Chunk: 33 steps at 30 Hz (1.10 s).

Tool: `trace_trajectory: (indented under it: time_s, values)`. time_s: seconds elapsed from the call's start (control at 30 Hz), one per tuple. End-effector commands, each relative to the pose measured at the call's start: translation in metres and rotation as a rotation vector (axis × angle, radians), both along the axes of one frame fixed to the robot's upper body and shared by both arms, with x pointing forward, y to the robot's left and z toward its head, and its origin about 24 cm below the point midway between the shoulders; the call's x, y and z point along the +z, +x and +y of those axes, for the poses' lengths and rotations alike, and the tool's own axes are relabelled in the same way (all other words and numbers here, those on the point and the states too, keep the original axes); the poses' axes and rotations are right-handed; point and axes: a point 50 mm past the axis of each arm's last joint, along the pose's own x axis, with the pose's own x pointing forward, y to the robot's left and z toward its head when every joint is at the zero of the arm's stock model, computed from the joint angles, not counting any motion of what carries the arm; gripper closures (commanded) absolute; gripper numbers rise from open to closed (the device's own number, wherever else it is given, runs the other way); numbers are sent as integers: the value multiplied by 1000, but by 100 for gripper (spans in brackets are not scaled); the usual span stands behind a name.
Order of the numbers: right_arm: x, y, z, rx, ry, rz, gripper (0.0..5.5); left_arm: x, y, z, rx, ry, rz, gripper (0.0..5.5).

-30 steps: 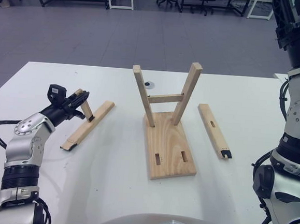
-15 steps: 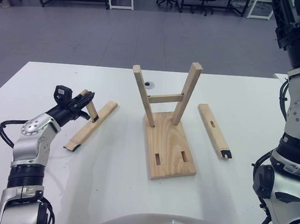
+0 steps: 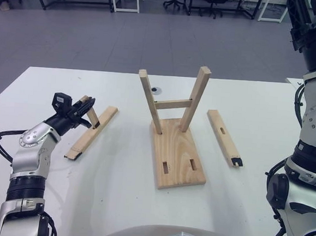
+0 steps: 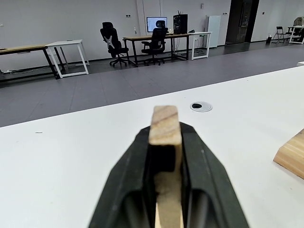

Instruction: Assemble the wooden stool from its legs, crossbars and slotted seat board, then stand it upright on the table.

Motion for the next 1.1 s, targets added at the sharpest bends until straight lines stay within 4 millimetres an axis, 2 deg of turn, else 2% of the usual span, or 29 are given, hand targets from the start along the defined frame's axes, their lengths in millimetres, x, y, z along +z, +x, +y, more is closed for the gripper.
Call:
trace_trajectory:
  time_s: [0.03,0.43,1.1]
  values:
    - [3,-3,2,6,-9,-19,305,-1,1,4,15,21,37,509]
    - [1,-2,4,13,-17,-7,305,8,-8,7,54,1,3,509]
    - [1,-2,4,24,-18,-3,305,-6,-8,7,68,18,43,509]
